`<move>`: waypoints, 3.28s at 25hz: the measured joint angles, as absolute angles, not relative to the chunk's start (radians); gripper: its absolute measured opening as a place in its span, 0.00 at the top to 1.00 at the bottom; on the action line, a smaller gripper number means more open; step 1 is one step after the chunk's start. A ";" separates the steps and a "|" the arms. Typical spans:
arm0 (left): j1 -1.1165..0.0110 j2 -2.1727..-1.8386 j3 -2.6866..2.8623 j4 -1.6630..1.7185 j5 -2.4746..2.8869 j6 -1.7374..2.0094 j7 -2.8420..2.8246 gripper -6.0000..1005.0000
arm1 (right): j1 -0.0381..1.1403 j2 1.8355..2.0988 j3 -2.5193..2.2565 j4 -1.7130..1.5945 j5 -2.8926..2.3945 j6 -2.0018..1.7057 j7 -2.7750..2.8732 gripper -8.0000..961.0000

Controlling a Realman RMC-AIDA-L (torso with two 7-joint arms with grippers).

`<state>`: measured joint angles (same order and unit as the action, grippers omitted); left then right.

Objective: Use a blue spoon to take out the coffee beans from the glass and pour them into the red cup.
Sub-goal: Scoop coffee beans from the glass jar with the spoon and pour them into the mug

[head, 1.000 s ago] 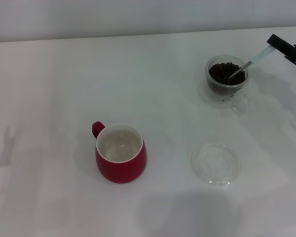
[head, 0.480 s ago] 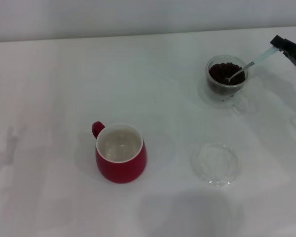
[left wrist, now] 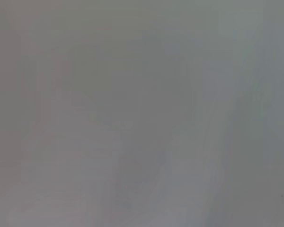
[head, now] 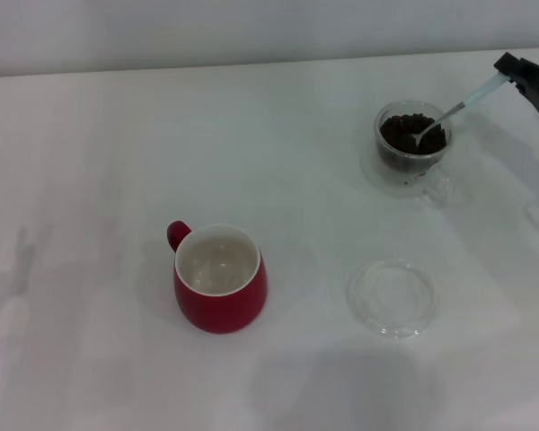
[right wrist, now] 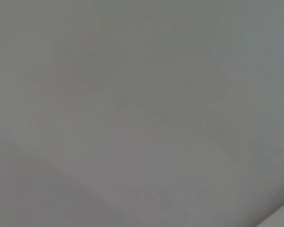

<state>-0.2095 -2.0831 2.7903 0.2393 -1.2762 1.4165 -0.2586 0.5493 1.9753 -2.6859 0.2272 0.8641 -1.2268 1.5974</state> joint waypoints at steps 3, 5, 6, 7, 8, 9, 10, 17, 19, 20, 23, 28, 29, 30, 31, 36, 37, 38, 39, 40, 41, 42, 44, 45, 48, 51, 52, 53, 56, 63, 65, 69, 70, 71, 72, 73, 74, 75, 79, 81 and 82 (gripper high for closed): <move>-0.214 -2.083 2.790 0.239 -1.276 1.414 -0.259 0.27 | 0.556 1.973 -2.686 0.220 0.873 -1.219 1.609 0.85; -0.216 -2.083 2.790 0.239 -1.276 1.414 -0.259 0.27 | 0.560 1.972 -2.686 0.219 0.874 -1.215 1.621 0.85; -0.217 -2.083 2.790 0.239 -1.276 1.414 -0.259 0.27 | 0.562 1.972 -2.686 0.219 0.874 -1.211 1.626 0.85; -0.218 -2.083 2.790 0.239 -1.276 1.413 -0.259 0.27 | 0.564 1.971 -2.686 0.219 0.874 -1.207 1.630 0.85; -0.218 -2.083 2.790 0.239 -1.276 1.413 -0.259 0.27 | 0.567 1.971 -2.687 0.219 0.874 -1.201 1.634 0.85; -0.218 -2.083 2.790 0.238 -1.276 1.413 -0.259 0.27 | 0.569 1.971 -2.688 0.219 0.874 -1.193 1.640 0.85; -0.218 -2.083 2.790 0.237 -1.276 1.412 -0.259 0.27 | 0.571 1.971 -2.689 0.219 0.874 -1.186 1.645 0.85; -0.214 -2.083 2.790 0.236 -1.276 1.414 -0.259 0.27 | 0.566 1.971 -2.686 0.219 0.874 -1.155 1.682 0.85; -0.214 -2.083 2.790 0.236 -1.276 1.414 -0.259 0.27 | 0.565 1.971 -2.685 0.219 0.875 -1.155 1.686 0.85; -0.214 -2.083 2.790 0.235 -1.276 1.414 -0.259 0.27 | 0.563 1.971 -2.685 0.219 0.875 -1.154 1.690 0.85; -0.217 -2.083 2.790 0.234 -1.276 1.412 -0.259 0.27 | 0.559 1.971 -2.684 0.219 0.883 -1.157 1.704 0.85; -0.218 -2.083 2.790 0.233 -1.276 1.412 -0.259 0.27 | 0.546 1.966 -2.684 0.199 0.906 -1.163 1.713 0.85; -0.218 -2.083 2.790 0.234 -1.276 1.412 -0.259 0.27 | 0.544 1.964 -2.684 0.193 0.910 -1.163 1.713 0.85; -0.217 -2.083 2.790 0.234 -1.276 1.412 -0.259 0.27 | 0.542 1.963 -2.684 0.188 0.916 -1.163 1.713 0.85; -0.217 -2.083 2.790 0.235 -1.276 1.412 -0.259 0.27 | 0.541 1.962 -2.683 0.186 0.921 -1.163 1.713 0.85; -0.214 -2.083 2.790 0.234 -1.276 1.414 -0.259 0.27 | 0.532 1.961 -2.675 0.178 0.938 -1.167 1.713 0.85; -0.214 -2.083 2.790 0.233 -1.276 1.414 -0.259 0.27 | 0.526 1.960 -2.675 0.172 0.946 -1.176 1.713 0.85; -0.214 -2.083 2.790 0.233 -1.276 1.414 -0.259 0.27 | 0.522 1.958 -2.675 0.170 0.949 -1.182 1.714 0.85; -0.213 -2.083 2.790 0.233 -1.276 1.414 -0.259 0.27 | 0.522 1.958 -2.675 0.170 0.949 -1.182 1.714 0.85; -0.213 -2.083 2.790 0.233 -1.276 1.414 -0.259 0.27 | 0.519 1.957 -2.675 0.168 0.952 -1.188 1.717 0.85; -0.213 -2.083 2.790 0.233 -1.276 1.414 -0.259 0.27 | 0.516 1.957 -2.675 0.167 0.953 -1.193 1.720 0.85; -0.213 -2.083 2.790 0.233 -1.276 1.414 -0.259 0.27 | 0.512 1.956 -2.675 0.167 0.954 -1.202 1.724 0.85; -0.213 -2.083 2.790 0.234 -1.276 1.414 -0.259 0.27 | 0.506 1.955 -2.675 0.167 0.955 -1.217 1.731 0.85; -0.213 -2.083 2.790 0.235 -1.276 1.414 -0.259 0.27 | 0.503 1.955 -2.674 0.167 0.959 -1.226 1.732 0.85; -0.213 -2.084 2.790 0.237 -1.276 1.415 -0.261 0.27 | 0.488 1.956 -2.674 0.167 0.977 -1.254 1.736 0.85; -0.213 -2.084 2.790 0.238 -1.276 1.418 -0.280 0.27 | 0.475 1.961 -2.674 0.167 0.987 -1.281 1.743 0.85; -0.213 -2.084 2.790 0.238 -1.276 1.418 -0.280 0.27 | 0.471 1.962 -2.674 0.166 0.989 -1.292 1.748 0.85; -0.215 -2.084 2.790 0.236 -1.276 1.419 -0.300 0.27 | 0.467 1.964 -2.674 0.166 0.989 -1.300 1.755 0.85; -0.218 -2.084 2.790 0.236 -1.276 1.419 -0.311 0.27 | 0.459 1.972 -2.679 0.166 0.986 -1.316 1.766 0.85; -0.224 -2.083 2.790 0.237 -1.276 1.419 -0.313 0.27 | 0.455 1.986 -2.696 0.145 0.954 -1.384 1.767 0.85; -0.227 -2.083 2.790 0.238 -1.276 1.419 -0.313 0.27 | 0.456 1.987 -2.701 0.138 0.950 -1.393 1.767 0.85; -0.232 -2.084 2.790 0.239 -1.272 1.419 -0.313 0.27 | 0.458 1.995 -2.729 0.126 0.942 -1.425 1.766 0.85; -0.233 -2.084 2.790 0.239 -1.271 1.419 -0.313 0.27 | 0.458 2.000 -2.737 0.126 0.941 -1.432 1.765 0.85; -0.233 -2.085 2.790 0.239 -1.268 1.419 -0.313 0.27 | 0.458 2.003 -2.743 0.126 0.938 -1.437 1.765 0.85; -0.233 -2.085 2.790 0.239 -1.266 1.419 -0.313 0.27 | 0.456 2.006 -2.747 0.123 0.932 -1.441 1.765 0.85; -0.233 -2.085 2.790 0.239 -1.266 1.419 -0.313 0.27 | 0.455 2.007 -2.749 0.119 0.922 -1.444 1.765 0.85; -0.233 -2.085 2.790 0.239 -1.265 1.419 -0.313 0.27 | 0.453 2.008 -2.751 0.111 0.909 -1.447 1.764 0.85; -0.233 -2.085 2.790 0.239 -1.265 1.419 -0.313 0.27 | 0.451 2.008 -2.750 0.103 0.895 -1.450 1.763 0.85; -0.233 -2.085 2.790 0.239 -1.265 1.419 -0.313 0.27 | 0.446 2.008 -2.750 0.069 0.846 -1.461 1.757 0.85; -0.233 -2.086 2.790 0.239 -1.265 1.419 -0.313 0.27 | 0.446 2.010 -2.750 0.056 0.816 -1.461 1.751 0.85; -0.233 -2.086 2.790 0.239 -1.265 1.419 -0.313 0.27 | 0.446 2.010 -2.750 0.049 0.798 -1.461 1.747 0.85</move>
